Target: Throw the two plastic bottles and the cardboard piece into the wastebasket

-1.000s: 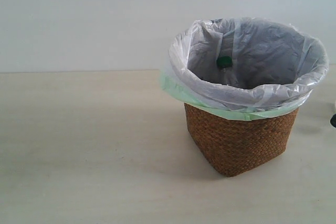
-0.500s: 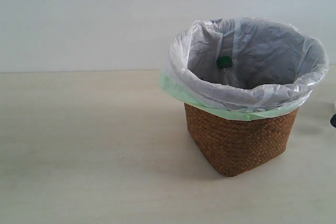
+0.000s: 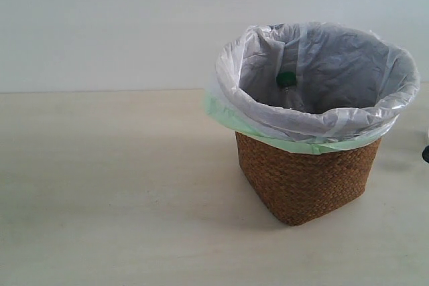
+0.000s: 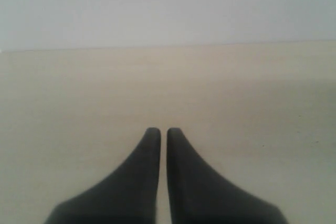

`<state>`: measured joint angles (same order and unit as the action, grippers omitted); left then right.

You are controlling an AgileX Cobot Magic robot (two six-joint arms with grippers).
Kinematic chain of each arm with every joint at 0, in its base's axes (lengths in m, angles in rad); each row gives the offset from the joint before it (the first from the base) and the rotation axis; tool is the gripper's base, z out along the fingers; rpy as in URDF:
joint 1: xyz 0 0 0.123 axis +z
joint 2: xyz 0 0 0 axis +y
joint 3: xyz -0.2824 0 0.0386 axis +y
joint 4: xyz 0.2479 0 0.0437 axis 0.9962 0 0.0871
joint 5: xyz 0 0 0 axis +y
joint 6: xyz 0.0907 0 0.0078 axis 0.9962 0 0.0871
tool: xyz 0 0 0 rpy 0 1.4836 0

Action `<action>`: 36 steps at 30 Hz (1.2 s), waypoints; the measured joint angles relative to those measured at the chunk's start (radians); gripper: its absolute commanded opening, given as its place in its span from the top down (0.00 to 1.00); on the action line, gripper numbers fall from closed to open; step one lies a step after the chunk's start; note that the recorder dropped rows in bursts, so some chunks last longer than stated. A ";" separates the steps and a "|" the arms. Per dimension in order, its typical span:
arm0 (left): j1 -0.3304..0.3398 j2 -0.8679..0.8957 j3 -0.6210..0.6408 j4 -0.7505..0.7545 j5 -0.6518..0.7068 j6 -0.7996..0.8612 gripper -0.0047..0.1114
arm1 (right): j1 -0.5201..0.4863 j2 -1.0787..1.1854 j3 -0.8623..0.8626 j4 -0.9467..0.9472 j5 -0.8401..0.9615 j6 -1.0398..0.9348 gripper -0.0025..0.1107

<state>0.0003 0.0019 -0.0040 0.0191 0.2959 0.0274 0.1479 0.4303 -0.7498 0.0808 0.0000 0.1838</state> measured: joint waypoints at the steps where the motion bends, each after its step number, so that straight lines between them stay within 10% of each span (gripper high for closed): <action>1: 0.000 0.000 0.000 0.000 0.000 0.000 0.93 | 0.000 0.066 -0.071 -0.001 0.068 -0.005 0.49; 10: 0.000 0.000 0.000 0.000 0.000 0.000 0.93 | 0.000 0.484 -0.384 -0.158 0.260 0.077 0.48; 21: 0.000 0.000 0.000 0.000 0.000 0.000 0.93 | -0.233 0.857 -0.523 -0.614 0.638 0.451 0.30; 36: 0.000 0.000 0.000 0.000 0.000 0.000 0.93 | -0.389 1.438 -0.525 -0.633 0.348 0.636 0.30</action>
<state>0.0003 0.0019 -0.0040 0.0191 0.2959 0.0274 -0.2407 1.8684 -1.2743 -0.5527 0.3483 0.8201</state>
